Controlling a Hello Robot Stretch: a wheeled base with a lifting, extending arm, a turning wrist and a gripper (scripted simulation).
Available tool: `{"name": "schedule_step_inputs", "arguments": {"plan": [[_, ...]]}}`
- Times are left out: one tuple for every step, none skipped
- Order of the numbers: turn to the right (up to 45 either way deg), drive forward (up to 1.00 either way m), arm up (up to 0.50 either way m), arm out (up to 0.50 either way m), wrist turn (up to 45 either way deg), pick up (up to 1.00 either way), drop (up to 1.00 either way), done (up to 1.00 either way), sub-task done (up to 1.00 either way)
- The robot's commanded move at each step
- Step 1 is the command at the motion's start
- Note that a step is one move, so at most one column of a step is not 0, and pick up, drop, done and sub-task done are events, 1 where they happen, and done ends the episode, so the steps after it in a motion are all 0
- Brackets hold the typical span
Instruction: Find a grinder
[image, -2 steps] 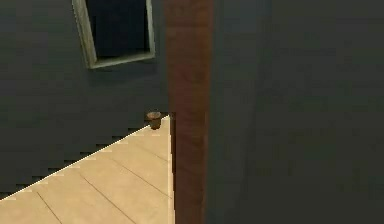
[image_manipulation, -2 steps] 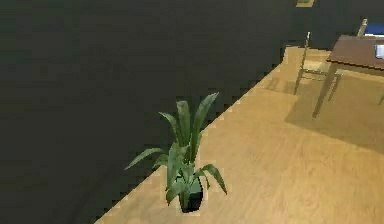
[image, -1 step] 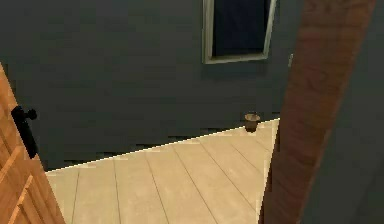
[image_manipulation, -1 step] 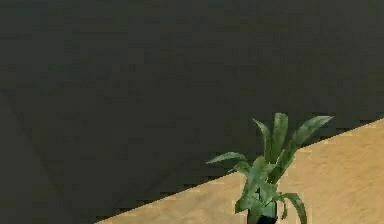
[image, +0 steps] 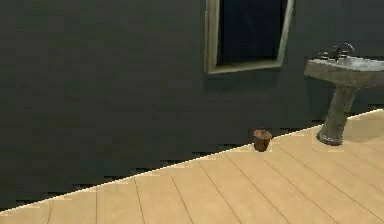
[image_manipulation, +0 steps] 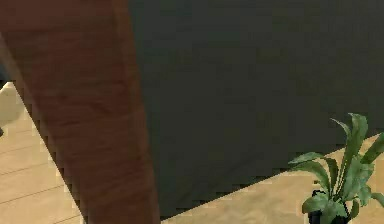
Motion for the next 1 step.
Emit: {"name": "schedule_step_inputs", "arguments": {"plan": [[0.0, 0.35, 0.00, 0.00, 0.0, 0.00, 0.00, 0.00, 0.00]]}}
